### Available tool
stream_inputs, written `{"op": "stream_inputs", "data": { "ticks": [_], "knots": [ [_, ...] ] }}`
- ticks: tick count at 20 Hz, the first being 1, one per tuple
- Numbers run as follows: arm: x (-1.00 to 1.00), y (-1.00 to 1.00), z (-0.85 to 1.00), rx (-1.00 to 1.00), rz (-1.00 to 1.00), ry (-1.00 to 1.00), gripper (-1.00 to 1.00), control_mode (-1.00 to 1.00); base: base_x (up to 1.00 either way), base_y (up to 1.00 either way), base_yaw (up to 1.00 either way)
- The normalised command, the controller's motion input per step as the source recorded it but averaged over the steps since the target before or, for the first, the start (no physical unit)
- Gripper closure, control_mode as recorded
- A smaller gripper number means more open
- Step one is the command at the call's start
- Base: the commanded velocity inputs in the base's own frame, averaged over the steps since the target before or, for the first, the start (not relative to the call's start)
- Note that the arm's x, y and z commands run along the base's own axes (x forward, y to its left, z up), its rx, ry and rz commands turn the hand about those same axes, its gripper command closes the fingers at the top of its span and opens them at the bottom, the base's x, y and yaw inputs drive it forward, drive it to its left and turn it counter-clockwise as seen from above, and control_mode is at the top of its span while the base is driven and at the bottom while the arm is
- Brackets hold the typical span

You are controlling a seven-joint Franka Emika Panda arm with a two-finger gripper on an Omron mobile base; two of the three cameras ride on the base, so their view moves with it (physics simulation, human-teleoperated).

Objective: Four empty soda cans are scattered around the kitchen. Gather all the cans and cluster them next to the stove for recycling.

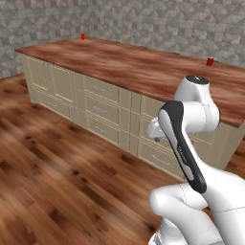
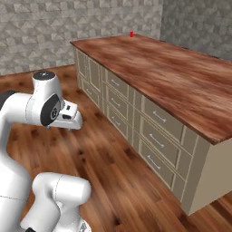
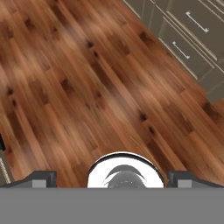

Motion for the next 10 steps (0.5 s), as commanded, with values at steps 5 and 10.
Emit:
{"op": "stream_inputs", "data": {
  "ticks": [5,10],
  "knots": [
    [0.00,0.00,0.00,0.00,0.00,0.00,-1.00,1.00,-0.28,-0.52,0.01],
    [0.00,0.00,0.00,0.00,0.00,0.00,-1.00,1.00,-0.08,-0.69,0.09]
  ]
}}
